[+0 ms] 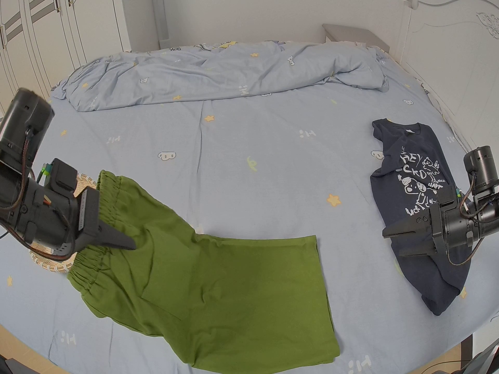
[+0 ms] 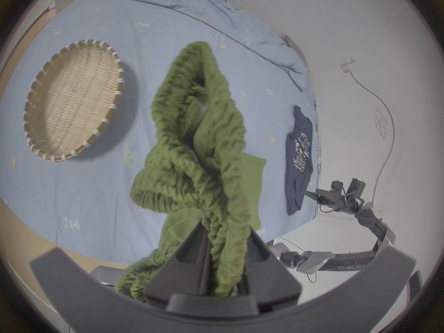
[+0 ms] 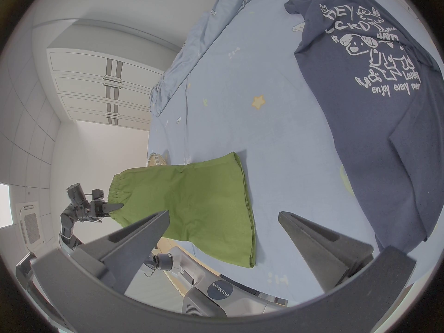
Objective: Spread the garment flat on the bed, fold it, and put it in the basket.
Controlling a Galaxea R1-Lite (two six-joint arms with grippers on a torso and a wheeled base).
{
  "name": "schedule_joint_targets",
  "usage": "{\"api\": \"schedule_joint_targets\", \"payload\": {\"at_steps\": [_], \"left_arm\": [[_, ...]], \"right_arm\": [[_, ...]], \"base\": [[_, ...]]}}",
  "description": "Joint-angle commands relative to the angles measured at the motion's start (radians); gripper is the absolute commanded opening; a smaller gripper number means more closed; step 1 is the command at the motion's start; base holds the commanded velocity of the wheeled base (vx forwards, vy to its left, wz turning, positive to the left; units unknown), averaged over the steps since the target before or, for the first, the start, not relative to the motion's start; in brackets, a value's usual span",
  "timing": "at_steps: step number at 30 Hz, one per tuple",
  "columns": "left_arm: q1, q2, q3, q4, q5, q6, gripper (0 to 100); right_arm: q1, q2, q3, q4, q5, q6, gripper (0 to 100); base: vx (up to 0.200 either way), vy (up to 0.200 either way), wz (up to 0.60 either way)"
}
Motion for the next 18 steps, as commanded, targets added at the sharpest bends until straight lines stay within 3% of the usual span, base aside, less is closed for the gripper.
{"api": "schedule_joint_targets", "payload": {"at_steps": [1, 8, 18], "left_arm": [[-0.26, 0.117, -0.134, 0.029, 0.123, -0.127, 0], [-0.36, 0.287, -0.203, 0.021, 0.224, -0.181, 0], [-0.407, 0.371, -0.209, -0.068, 0.239, -0.273, 0]], "right_arm": [[-0.001, -0.006, -0.002, 0.004, 0.0, -0.001, 100], [-0.001, -0.016, -0.002, 0.004, 0.0, -0.001, 100], [0.0, -0.011, 0.003, 0.004, 0.0, -0.001, 100]], "base": [[0.0, 0.0, 0.0], [0.0, 0.0, 0.0], [0.0, 0.0, 0.0]]}}
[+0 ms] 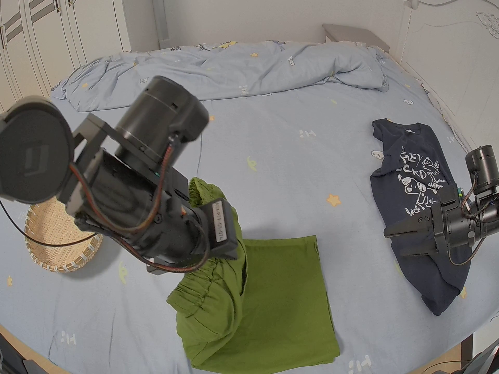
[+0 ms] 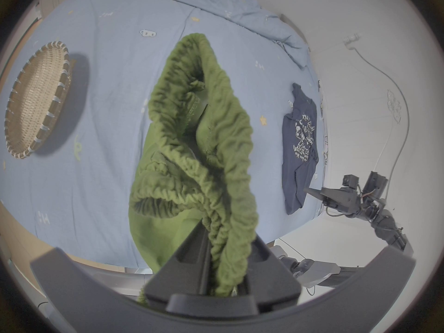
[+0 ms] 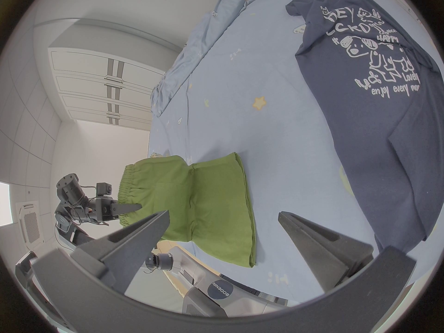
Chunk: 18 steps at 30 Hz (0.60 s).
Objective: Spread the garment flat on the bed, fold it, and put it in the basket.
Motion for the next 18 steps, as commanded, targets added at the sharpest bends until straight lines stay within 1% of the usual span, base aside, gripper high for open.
{"api": "schedule_joint_targets", "payload": {"at_steps": [1, 8, 12, 13, 16, 18], "left_arm": [[-0.024, 0.063, -0.003, -0.003, 0.005, -0.004, 0], [-0.067, 0.098, 0.004, -0.008, 0.005, -0.01, 0], [-0.086, 0.141, 0.001, -0.04, 0.008, -0.012, 0], [-0.09, 0.15, -0.002, -0.049, 0.011, -0.012, 100], [-0.103, 0.175, -0.019, -0.071, 0.029, -0.016, 100], [-0.116, 0.199, -0.026, -0.106, 0.037, -0.05, 100]], "right_arm": [[0.0, 0.002, 0.002, 0.0, 0.0, 0.0, 100], [0.0, 0.002, 0.002, 0.0, -0.001, 0.0, 100], [0.002, 0.0, 0.004, 0.0, 0.0, 0.0, 100], [0.002, 0.0, 0.004, 0.0, -0.001, 0.0, 100], [0.0, -0.001, 0.004, 0.0, 0.0, 0.0, 100], [0.0, 0.0, 0.004, 0.0, 0.0, 0.0, 100]], "base": [[0.0, 0.0, 0.0], [0.0, 0.0, 0.0], [0.0, 0.0, 0.0], [0.0, 0.0, 0.0], [0.0, 0.0, 0.0], [0.0, 0.0, 0.0]]}}
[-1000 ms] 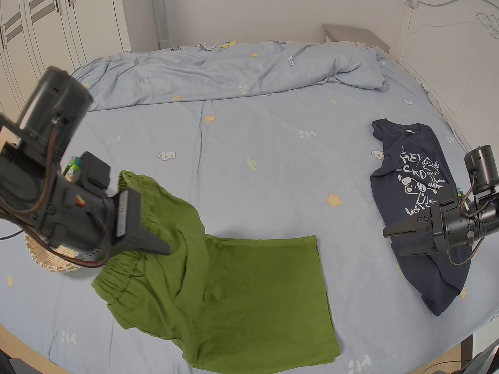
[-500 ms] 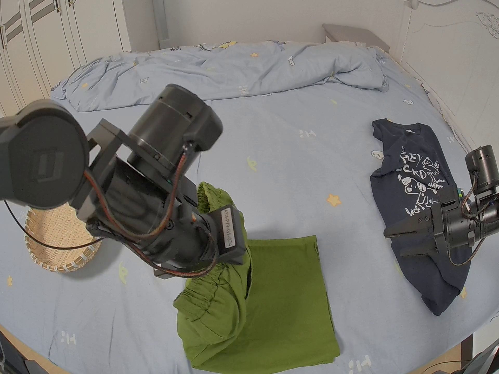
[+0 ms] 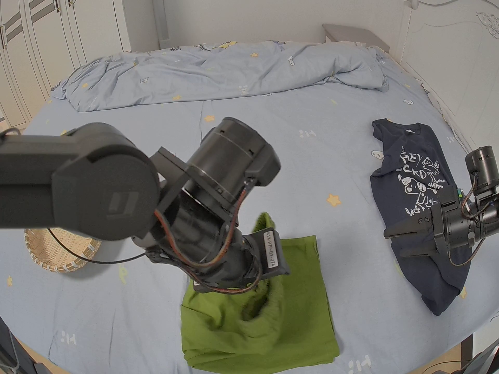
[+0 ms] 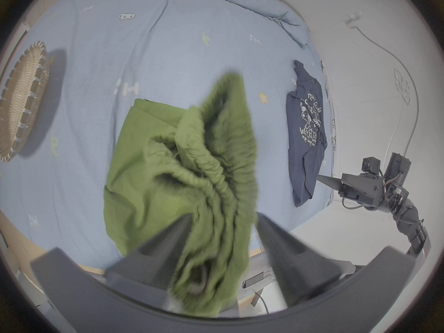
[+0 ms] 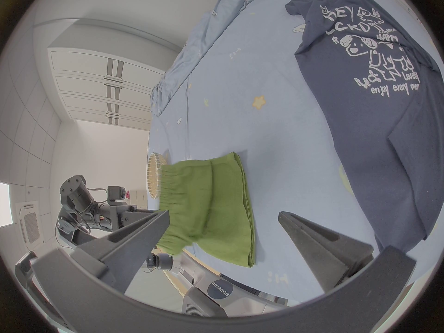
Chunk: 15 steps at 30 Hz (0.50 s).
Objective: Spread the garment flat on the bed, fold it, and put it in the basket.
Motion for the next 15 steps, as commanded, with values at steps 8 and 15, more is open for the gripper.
{"api": "schedule_joint_targets", "payload": {"at_steps": [8, 15], "left_arm": [[-0.026, 0.026, 0.052, -0.187, 0.001, -0.104, 100], [0.135, -0.091, 0.149, -0.216, -0.124, -0.084, 100]], "right_arm": [[0.001, 0.004, 0.002, 0.0, 0.0, -0.003, 100], [0.021, -0.004, 0.003, 0.001, 0.001, -0.003, 100]], "base": [[0.0, 0.0, 0.0], [0.0, 0.0, 0.0]]}}
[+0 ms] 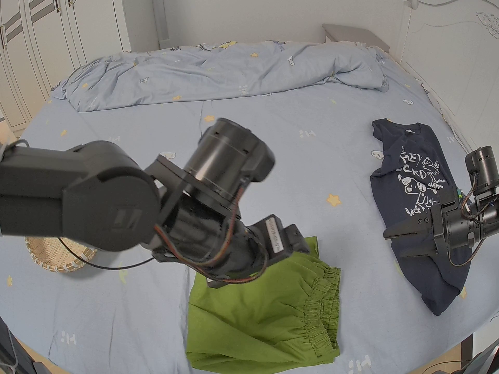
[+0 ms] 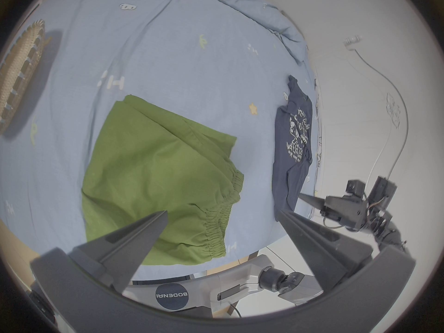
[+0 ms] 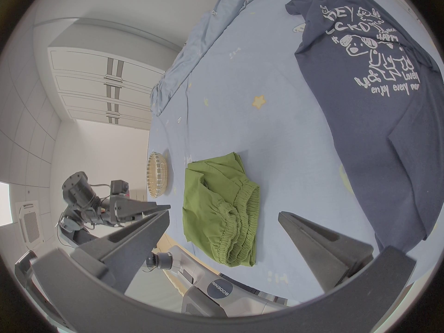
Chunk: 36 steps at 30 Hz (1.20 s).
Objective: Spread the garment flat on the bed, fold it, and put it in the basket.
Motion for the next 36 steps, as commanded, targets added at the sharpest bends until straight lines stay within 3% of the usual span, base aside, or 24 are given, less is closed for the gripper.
{"api": "schedule_joint_targets", "payload": {"at_steps": [1, 5, 6, 7, 11, 19, 26, 36], "left_arm": [[0.131, -0.1, 0.083, -0.013, -0.093, 0.031, 100], [0.3, -0.163, 0.233, -0.022, -0.251, 0.248, 100], [0.311, -0.168, 0.247, -0.027, -0.265, 0.262, 100], [0.369, -0.181, 0.314, -0.061, -0.35, 0.33, 100], [0.456, -0.143, 0.471, -0.21, -0.489, 0.449, 100], [0.484, 0.03, 0.618, -0.469, -0.485, 0.494, 100], [0.475, 0.087, 0.615, -0.49, -0.472, 0.494, 100], [0.384, 0.098, 0.62, -0.535, -0.466, 0.482, 100]], "right_arm": [[0.026, -0.008, 0.002, 0.001, 0.0, 0.0, 100], [0.087, -0.037, -0.003, 0.003, 0.002, 0.005, 100], [0.095, -0.04, -0.006, 0.003, 0.0, 0.006, 100], [0.133, -0.051, -0.021, 0.001, 0.0, 0.008, 100], [0.179, -0.056, -0.069, 0.001, 0.0, 0.003, 100], [0.16, -0.059, -0.031, -0.007, -0.006, -0.012, 100], [0.15, -0.06, -0.02, -0.005, -0.006, -0.026, 100], [0.159, -0.059, -0.012, -0.005, -0.006, -0.027, 100]], "base": [[0.0, 0.0, 0.0], [0.0, 0.0, 0.0], [0.0, 0.0, 0.0], [0.0, 0.0, 0.0], [0.0, 0.0, 0.0], [0.0, 0.0, 0.0], [0.0, 0.0, 0.0], [0.0, 0.0, 0.0]]}}
